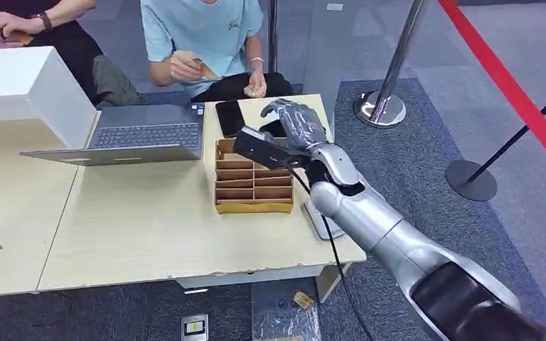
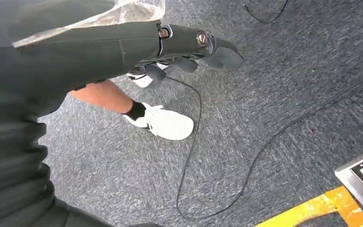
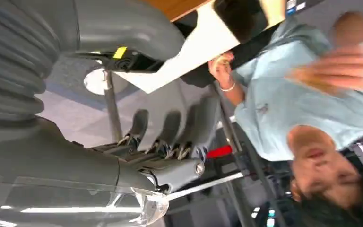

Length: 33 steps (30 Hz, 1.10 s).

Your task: Pass the card to the sensor for recognition and then transmit it.

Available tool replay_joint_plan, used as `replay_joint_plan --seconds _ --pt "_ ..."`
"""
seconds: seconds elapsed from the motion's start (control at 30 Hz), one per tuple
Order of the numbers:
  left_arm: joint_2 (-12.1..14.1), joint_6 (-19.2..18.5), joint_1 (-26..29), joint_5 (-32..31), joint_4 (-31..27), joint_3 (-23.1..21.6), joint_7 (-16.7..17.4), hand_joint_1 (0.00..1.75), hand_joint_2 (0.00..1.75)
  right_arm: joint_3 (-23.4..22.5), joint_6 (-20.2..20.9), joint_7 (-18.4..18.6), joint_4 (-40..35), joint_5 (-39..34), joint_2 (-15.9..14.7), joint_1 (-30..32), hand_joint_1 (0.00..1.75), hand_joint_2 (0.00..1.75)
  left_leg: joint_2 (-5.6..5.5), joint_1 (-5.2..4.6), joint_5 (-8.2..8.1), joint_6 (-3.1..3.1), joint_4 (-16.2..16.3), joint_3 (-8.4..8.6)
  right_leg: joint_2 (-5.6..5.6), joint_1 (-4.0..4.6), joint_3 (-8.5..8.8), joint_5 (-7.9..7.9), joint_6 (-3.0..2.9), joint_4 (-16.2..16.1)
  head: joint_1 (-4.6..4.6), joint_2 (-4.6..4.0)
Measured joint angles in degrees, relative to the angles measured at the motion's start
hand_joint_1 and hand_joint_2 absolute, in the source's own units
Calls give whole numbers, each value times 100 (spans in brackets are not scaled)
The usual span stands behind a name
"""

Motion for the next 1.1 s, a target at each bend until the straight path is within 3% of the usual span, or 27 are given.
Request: replay_joint_plan --seconds 0.03,0.07,0.1,0.17,0.2,0.23,0.27,0.33,0.37,0.4,0.43,0.5,0.53,0.57,0.6,0.63,0.67,0.7,0.8,0.83,0.87,0.9,0.93,1.0,1.03,1.1 --pt "0 13 0 0 0 9 -13 0 175 -9 -75 33 44 44 -7 1 51 175 0 0 0 0 0 0 0 0 0 0 0 0 -2 0" --pt "0 17 -1 -2 0 24 -17 0 175 -15 -140 37 81 86 -11 4 5 175 0 0 0 0 0 1 0 0 0 0 0 0 -2 0" --pt "0 17 -1 -11 0 39 -26 0 175 -24 -202 40 114 114 -17 11 175 175 0 0 0 0 0 0 0 0 0 0 0 0 -2 0" --pt "-7 17 -1 -48 0 42 -48 0 175 -55 -333 46 184 188 -31 28 175 175 0 0 0 0 0 1 0 0 0 0 0 0 -2 0" --pt "-11 15 -1 -50 -2 42 -48 0 175 -57 -354 50 221 212 -35 32 0 175 0 0 0 0 0 0 0 0 0 0 0 0 0 0" --pt "-13 11 0 -63 0 42 -48 0 175 -61 -363 50 258 225 -42 43 3 175 0 0 0 0 0 0 0 0 0 0 0 0 -2 0" --pt "-18 9 1 -68 0 42 -48 0 175 -72 -376 50 286 225 -48 61 175 175 0 0 0 0 0 0 0 0 0 0 0 0 -2 0" --pt "-28 7 9 -74 -2 42 -48 0 175 -107 -422 50 335 234 -57 91 175 175 0 0 -1 0 0 -2 0 0 -1 0 0 0 0 0" --pt "-33 7 20 -83 0 44 -48 0 175 -127 -444 50 374 241 -61 97 31 175 0 0 0 0 0 -2 0 0 -1 0 0 0 -2 0" --pt "-35 2 30 -83 0 46 -48 0 175 -144 -431 50 409 238 -65 102 52 175 0 0 0 0 0 -1 0 0 -1 0 0 0 -2 0" --pt "-35 0 38 -87 0 46 -46 0 175 -149 -424 50 433 230 -74 113 175 175 0 0 0 0 0 0 0 0 -1 0 0 0 -2 0" --pt "-35 0 55 -98 0 46 -44 0 175 -160 -429 50 470 214 -83 149 175 175 0 0 0 0 0 -1 0 0 -1 0 0 0 -2 0" --pt "-35 0 64 -101 0 46 -33 0 175 -168 -429 50 483 214 -83 168 164 175 0 0 0 0 0 0 0 0 0 0 0 0 -2 0" --pt "-35 0 75 -101 0 46 -28 0 175 -179 -424 50 494 212 -83 190 24 175 0 0 0 0 0 0 0 0 0 0 0 0 -2 0" --pt "-35 -2 83 -103 0 46 -26 0 175 -182 -411 50 496 199 -85 204 3 175 0 0 0 0 0 0 0 0 0 0 0 0 0 0" --pt "-35 -2 90 -103 0 46 -13 0 175 -184 -383 50 501 171 -85 221 3 175 0 0 0 0 0 0 0 0 0 0 0 0 -2 0" --pt "-35 -4 95 -107 0 46 -11 0 175 -184 -370 50 514 166 -85 244 58 175 0 0 0 0 0 0 0 0 0 0 0 0 -2 0" --pt "-35 -9 97 -116 0 46 -11 0 175 -184 -370 50 520 169 -85 268 175 175 0 0 0 0 0 0 0 0 0 0 0 0 -2 0" --pt "-37 -26 101 -149 0 44 -11 0 175 -184 -361 48 529 179 -81 347 168 175 -1 0 0 0 0 0 0 0 1 0 0 0 -2 0" --pt "-39 -26 101 -153 -2 46 -11 0 175 -184 -292 50 535 165 -81 361 40 175 0 0 0 0 0 0 0 0 1 0 0 0 0 0" --pt "-44 -26 101 -153 0 46 -11 0 175 -184 -219 50 549 138 -81 374 33 175 0 0 0 0 0 1 0 0 1 0 0 0 -2 0" --pt "-48 -26 101 -157 -2 46 -11 0 175 -184 -168 72 551 109 -83 392 86 175 0 0 0 0 0 2 0 0 2 0 0 0 0 0" --pt "-55 -26 102 -160 -2 46 -11 0 175 -184 -147 99 551 88 -83 408 171 175 0 0 0 0 0 1 0 0 1 0 0 0 -2 0" --pt "-70 -28 103 -164 -2 46 -11 0 175 -184 -147 125 551 99 -83 428 175 175 0 0 0 0 0 1 0 0 1 0 0 0 -2 0" --pt "-74 -28 103 -164 -2 44 -11 0 175 -184 -145 133 551 101 -83 429 166 175 0 0 0 0 1 1 0 0 1 0 0 0 -2 0" --pt "-74 -28 103 -164 -2 44 -11 0 175 -184 -145 133 551 101 -83 429 166 175 0 0 0 0 1 1 0 0 1 0 0 0 -2 0"
